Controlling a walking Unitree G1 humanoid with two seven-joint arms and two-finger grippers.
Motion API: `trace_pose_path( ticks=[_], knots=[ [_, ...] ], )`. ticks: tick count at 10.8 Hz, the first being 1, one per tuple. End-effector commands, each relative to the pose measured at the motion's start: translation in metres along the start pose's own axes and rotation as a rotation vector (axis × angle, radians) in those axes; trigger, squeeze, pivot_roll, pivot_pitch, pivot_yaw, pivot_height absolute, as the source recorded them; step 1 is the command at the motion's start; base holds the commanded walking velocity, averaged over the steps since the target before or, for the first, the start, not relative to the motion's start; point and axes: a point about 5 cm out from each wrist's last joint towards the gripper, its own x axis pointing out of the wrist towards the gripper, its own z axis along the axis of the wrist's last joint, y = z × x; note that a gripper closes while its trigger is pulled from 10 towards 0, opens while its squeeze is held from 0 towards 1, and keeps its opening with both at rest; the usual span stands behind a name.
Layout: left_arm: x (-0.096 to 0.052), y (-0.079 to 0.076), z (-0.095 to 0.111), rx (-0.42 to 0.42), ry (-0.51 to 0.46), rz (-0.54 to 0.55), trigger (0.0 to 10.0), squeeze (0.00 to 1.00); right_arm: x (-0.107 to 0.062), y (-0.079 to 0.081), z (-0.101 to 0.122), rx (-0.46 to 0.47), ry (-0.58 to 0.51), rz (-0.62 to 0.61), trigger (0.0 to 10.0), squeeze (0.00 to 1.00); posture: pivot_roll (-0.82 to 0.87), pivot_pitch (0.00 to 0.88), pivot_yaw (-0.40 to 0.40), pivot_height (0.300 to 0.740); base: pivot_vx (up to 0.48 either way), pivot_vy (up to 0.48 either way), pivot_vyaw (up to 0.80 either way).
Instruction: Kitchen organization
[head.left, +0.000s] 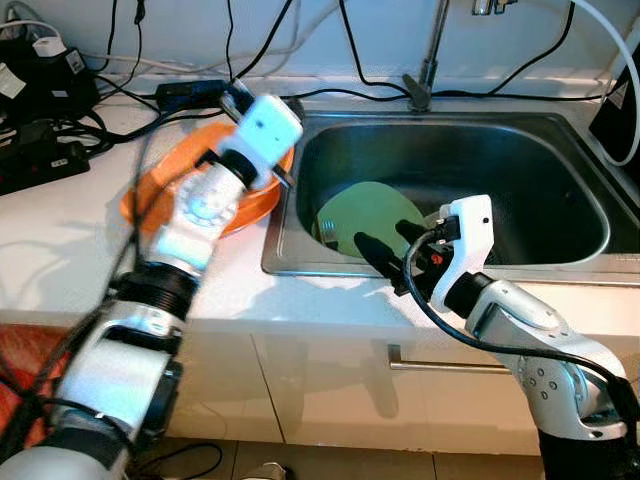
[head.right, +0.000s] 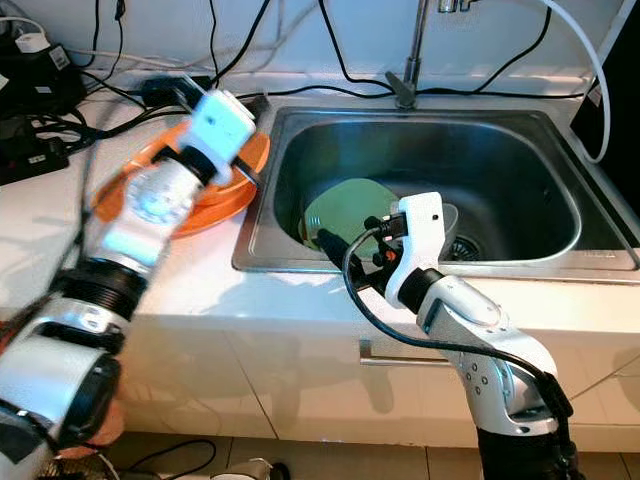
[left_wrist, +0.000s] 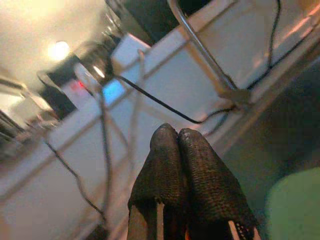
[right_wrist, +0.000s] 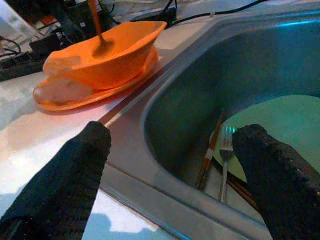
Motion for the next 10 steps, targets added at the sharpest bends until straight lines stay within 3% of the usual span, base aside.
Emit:
trace_pose_path(
  ticks=[1,2,3,4,5,8,9,10],
  knots=[
    [0.002,0.017,0.014,0.067,-0.064,0.058,0.0,0.00,0.003,0.001,0.002,-0.016,-0.010,0.004,10.0,0.00,0.07,0.015,0.039,0.740,0.000,0.000,0.00],
    [0.002,0.033,0.032,0.241,-0.146,0.106,0.0,0.00,0.003,0.002,0.001,-0.009,-0.012,0.007,10.0,0.00,0.07,0.011,0.040,0.740,0.000,0.000,0.00],
    [0.002,0.048,0.047,0.289,-0.204,0.181,0.0,0.00,0.004,0.002,0.001,-0.009,-0.015,0.008,10.0,0.00,0.07,0.011,0.041,0.740,0.000,0.000,0.00],
    [0.002,0.058,0.055,0.257,-0.240,0.248,0.0,0.00,0.004,0.002,0.001,-0.009,-0.017,0.007,10.0,0.00,0.08,0.007,0.041,0.740,0.000,0.000,0.00],
    [0.002,0.068,0.055,0.057,-0.252,0.356,0.0,0.00,0.005,0.001,0.002,-0.012,-0.021,0.005,10.0,0.00,0.08,0.004,0.042,0.740,0.000,0.000,0.00],
    [0.010,0.069,0.048,-0.572,-0.253,0.437,0.0,0.00,0.006,0.001,0.002,-0.016,-0.029,-0.002,10.0,0.00,0.08,0.004,0.042,0.740,0.000,0.000,0.00],
    [0.014,0.067,0.050,-0.876,-0.280,0.442,0.0,0.00,0.007,0.000,0.003,-0.005,-0.043,-0.016,10.0,0.00,0.08,0.004,0.041,0.740,0.000,0.000,0.00],
    [0.016,0.062,0.046,-1.089,-0.289,0.435,0.0,0.00,0.010,0.000,0.008,0.024,-0.071,-0.022,10.0,0.00,0.08,0.007,0.041,0.740,0.000,0.000,0.00]
  ],
)
